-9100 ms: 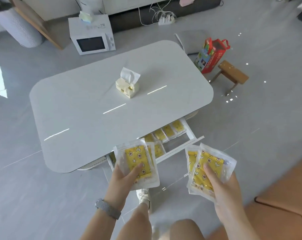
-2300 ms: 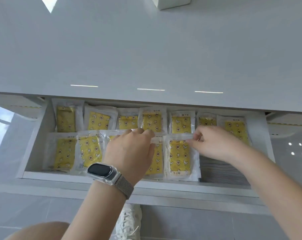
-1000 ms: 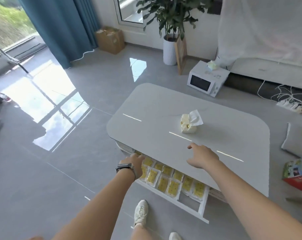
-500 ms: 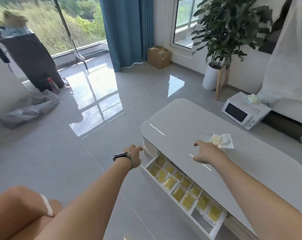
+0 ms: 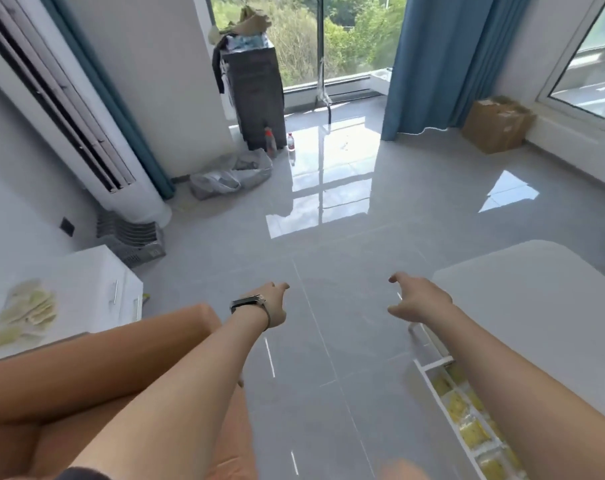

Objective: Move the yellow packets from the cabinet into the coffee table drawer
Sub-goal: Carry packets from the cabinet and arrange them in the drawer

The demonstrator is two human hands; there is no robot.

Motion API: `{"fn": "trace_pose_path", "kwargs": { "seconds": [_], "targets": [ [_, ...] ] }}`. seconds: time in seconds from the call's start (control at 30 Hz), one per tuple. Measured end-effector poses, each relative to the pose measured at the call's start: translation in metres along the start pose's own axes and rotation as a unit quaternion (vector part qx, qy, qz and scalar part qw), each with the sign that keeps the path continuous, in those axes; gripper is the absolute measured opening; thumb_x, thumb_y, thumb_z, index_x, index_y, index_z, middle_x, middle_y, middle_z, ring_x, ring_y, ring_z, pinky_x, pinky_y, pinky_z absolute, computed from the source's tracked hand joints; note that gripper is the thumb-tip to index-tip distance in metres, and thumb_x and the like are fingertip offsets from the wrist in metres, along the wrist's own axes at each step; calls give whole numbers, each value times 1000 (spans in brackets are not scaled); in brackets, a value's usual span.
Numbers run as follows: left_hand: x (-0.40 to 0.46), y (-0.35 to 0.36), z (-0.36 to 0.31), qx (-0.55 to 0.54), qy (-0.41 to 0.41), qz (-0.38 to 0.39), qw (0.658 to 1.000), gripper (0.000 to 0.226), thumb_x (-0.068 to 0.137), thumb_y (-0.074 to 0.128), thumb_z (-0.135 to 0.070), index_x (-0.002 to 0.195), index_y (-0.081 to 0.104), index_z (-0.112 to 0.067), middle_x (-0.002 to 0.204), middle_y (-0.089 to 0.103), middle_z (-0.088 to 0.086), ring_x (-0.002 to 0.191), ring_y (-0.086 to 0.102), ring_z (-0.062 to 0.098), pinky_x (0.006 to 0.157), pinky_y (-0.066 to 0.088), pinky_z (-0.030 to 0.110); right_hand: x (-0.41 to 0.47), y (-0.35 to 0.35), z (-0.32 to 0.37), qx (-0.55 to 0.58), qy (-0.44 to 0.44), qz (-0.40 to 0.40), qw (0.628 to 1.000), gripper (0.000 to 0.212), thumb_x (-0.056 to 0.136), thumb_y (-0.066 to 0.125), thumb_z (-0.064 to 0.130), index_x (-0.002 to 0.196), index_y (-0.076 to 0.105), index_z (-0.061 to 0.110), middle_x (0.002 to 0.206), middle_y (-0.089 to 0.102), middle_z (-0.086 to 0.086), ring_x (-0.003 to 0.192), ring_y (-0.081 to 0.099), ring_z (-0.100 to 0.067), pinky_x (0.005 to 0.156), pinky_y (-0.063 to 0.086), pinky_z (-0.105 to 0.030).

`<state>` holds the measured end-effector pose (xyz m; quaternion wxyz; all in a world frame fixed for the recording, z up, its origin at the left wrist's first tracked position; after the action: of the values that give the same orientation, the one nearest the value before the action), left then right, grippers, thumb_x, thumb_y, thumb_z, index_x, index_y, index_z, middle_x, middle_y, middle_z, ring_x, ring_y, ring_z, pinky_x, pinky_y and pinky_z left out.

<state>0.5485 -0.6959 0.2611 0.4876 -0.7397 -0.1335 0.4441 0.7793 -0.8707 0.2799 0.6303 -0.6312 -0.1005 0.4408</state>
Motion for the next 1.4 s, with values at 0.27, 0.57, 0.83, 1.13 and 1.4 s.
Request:
{"fn": "trace_pose_path", "kwargs": {
  "seconds": [0.27, 0.57, 0.83, 1.13, 1.4],
  "targets": [
    [77, -28, 73, -54, -57, -1, 997, 66, 90, 45, -19, 152, 21, -29, 153, 32, 3, 134, 41, 28, 104, 43, 41, 106, -24, 92, -36, -71, 11, 997, 62, 84, 59, 30, 141, 35, 35, 103, 54, 6, 108, 57, -20, 73, 42, -28],
    [188, -100, 128, -150, -134, -28, 979, 68, 86, 46, -19, 150, 25, -31, 153, 31, 1, 128, 47, 28, 99, 47, 43, 274, -93, 192, -106, -154, 23, 982, 62, 86, 59, 32, 143, 34, 34, 122, 53, 0, 114, 54, -22, 79, 45, -32],
    [219, -123, 223, -247, -244, -38, 937, 67, 89, 50, -23, 151, 24, -29, 152, 30, 8, 125, 49, 31, 98, 46, 39, 378, -102, 343, -191, -263, 70, 943, 63, 87, 58, 30, 144, 33, 34, 127, 49, 0, 116, 52, -23, 82, 47, -35],
    [236, -138, 389, -344, -372, -19, 862, 66, 94, 45, -12, 153, 19, -27, 158, 17, 8, 119, 54, 27, 87, 50, 33, 458, -51, 547, -218, -380, 124, 890, 64, 83, 61, 31, 142, 37, 30, 117, 51, -1, 106, 56, -22, 83, 50, -32],
    [272, -159, 496, -390, -402, -27, 828, 66, 92, 45, -16, 152, 21, -31, 153, 26, 7, 118, 54, 28, 84, 52, 34, 494, -31, 699, -273, -428, 136, 851, 62, 85, 60, 32, 143, 35, 32, 126, 51, -2, 109, 57, -22, 80, 49, -31]
  ]
}}
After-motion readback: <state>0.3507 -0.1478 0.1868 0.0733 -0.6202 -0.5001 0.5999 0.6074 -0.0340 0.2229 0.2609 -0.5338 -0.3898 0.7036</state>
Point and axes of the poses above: each hand's wrist, its own x-axis towards the middle knuckle, its own y-axis out of the palm, z = x × y, the point moved 2 cm from there along x, towards the middle knuckle
